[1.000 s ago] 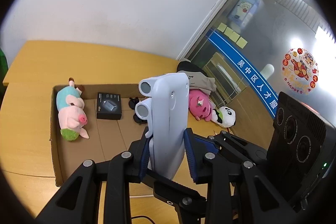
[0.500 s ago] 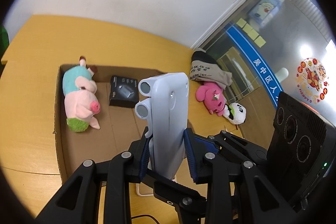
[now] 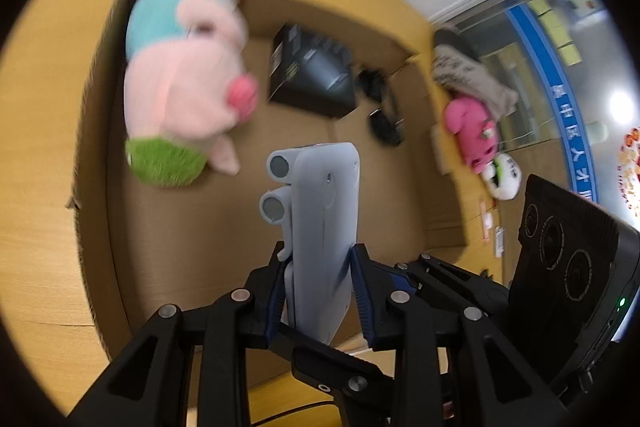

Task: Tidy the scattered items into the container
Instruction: 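Carry the power bank in the right gripper over the cardboard box, then lower the power bank into the box and open the right gripper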

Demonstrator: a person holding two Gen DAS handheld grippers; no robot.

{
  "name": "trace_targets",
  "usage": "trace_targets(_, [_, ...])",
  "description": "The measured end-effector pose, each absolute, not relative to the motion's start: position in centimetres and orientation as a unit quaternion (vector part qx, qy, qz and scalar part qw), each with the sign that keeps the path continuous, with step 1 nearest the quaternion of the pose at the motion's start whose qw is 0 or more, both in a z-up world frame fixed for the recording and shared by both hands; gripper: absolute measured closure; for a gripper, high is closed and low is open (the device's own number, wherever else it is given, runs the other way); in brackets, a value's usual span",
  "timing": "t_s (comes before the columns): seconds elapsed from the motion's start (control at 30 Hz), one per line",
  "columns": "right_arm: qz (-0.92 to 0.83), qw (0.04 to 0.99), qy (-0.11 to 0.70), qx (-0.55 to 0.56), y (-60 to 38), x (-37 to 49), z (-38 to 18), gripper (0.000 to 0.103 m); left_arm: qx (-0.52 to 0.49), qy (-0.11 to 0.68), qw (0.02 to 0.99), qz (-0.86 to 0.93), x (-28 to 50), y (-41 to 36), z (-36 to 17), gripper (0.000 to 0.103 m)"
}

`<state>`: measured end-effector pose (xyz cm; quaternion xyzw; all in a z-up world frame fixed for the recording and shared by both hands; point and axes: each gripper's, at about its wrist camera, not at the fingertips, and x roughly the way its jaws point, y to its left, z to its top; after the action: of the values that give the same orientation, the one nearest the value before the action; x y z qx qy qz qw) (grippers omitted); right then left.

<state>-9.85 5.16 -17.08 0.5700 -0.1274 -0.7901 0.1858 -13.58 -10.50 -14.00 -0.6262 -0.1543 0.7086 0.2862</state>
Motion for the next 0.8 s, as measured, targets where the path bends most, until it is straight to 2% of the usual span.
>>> trace_targets(0.2, [-0.739,0.182,-0.189,0.621,4.6,-10.7,-22.9,0.033,-0.672,-0.136,0.247,0.684,-14.1,-11.4,-18.7,0.074])
trace_targets(0.4, [-0.704,0.191,-0.221,0.648,3.3,-11.0,-26.5,0.032,-0.7,-0.096,0.19,0.681,-14.0,-12.4,-20.3,0.072])
trace_targets(0.47, [-0.709,0.194,-0.211,0.644,3.1,-11.0,-26.4,0.03,-0.698,-0.089,0.186,0.685,-13.7,-12.5,-19.9,0.072])
trace_targets(0.57, [-0.715,0.202,-0.194,0.641,3.5,-10.6,-25.8,0.015,-0.694,-0.078,0.17,0.695,-13.5,-12.9,-18.7,0.069])
trace_targets(0.67, [-0.73,0.204,-0.195,0.622,5.9,-9.8,-23.9,0.009,-0.674,-0.071,0.159,0.718,-13.0,-13.6,-16.5,0.065])
trace_targets(0.7, [-0.735,0.204,-0.195,0.616,6.9,-9.4,-23.0,0.009,-0.666,-0.065,0.155,0.727,-12.8,-13.9,-15.7,0.061])
trace_targets(0.8, [-0.756,0.193,-0.192,0.595,11.4,-8.0,-20.1,0.008,-0.647,-0.054,0.159,0.744,-11.6,-14.1,-13.6,0.059])
